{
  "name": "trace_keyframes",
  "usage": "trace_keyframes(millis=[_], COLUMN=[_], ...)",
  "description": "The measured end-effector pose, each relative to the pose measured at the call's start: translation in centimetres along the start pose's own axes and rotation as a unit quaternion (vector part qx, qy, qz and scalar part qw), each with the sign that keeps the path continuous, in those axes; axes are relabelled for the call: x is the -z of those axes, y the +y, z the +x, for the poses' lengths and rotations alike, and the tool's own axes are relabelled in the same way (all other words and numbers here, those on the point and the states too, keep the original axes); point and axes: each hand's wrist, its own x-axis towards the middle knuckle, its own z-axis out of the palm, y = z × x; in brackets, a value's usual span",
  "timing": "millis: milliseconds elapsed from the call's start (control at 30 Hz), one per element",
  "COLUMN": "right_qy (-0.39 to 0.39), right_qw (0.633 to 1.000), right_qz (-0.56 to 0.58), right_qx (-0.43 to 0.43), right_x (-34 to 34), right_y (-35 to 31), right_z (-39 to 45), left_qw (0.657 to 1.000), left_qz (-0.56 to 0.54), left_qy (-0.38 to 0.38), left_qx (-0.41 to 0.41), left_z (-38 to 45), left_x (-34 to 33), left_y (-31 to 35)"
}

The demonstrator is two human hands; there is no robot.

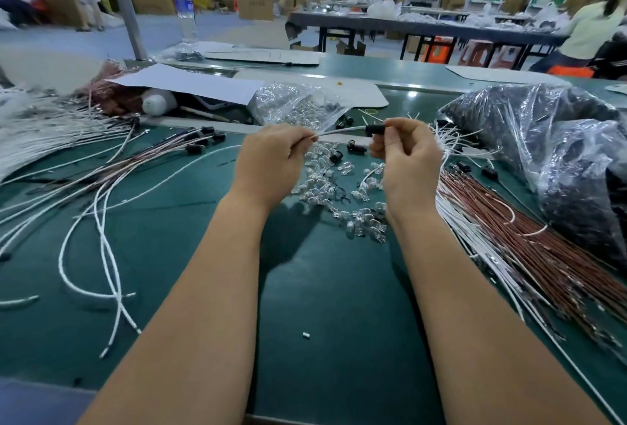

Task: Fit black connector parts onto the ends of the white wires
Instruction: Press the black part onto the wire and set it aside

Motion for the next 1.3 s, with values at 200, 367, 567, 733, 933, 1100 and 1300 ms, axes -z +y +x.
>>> trace_keyframes(millis=[200,367,567,733,933,1100,1300], right_qy=[-0.048,-0.020,0.020,-0.016,0.172,0.215,0.000], right_qw=[0.987,0.939,0.869,0.817,0.863,0.911,0.872], right_qz=[-0.151,-0.330,-0.491,-0.576,-0.425,-0.347,-0.489], right_qx=[0.026,0.090,0.068,0.012,0.212,0.067,0.009], right_x=[0.1,1.0,3.2,4.2,3.9,5.9,5.4], right_y=[0.5,0.6,0.4,0.5,-1.5,-1.5,0.4], right_z=[-0.3,0.2,0.9,1.3,1.3,2.0,2.1], left_qw=[0.923,0.920,0.964,0.946,0.933,0.937,0.947], left_qz=[0.235,0.227,0.062,-0.116,-0.198,-0.188,-0.130], left_qy=[0.146,0.048,-0.106,-0.190,-0.223,-0.220,-0.238], left_qx=[0.267,0.315,0.236,0.235,0.202,0.194,0.175], left_z=[-0.4,-0.8,0.0,0.1,-0.3,-0.3,-0.3], left_x=[2.5,1.7,-0.8,-2.3,-3.1,-3.0,-3.3], left_y=[-3.0,-3.3,-2.3,0.8,2.7,2.7,2.8])
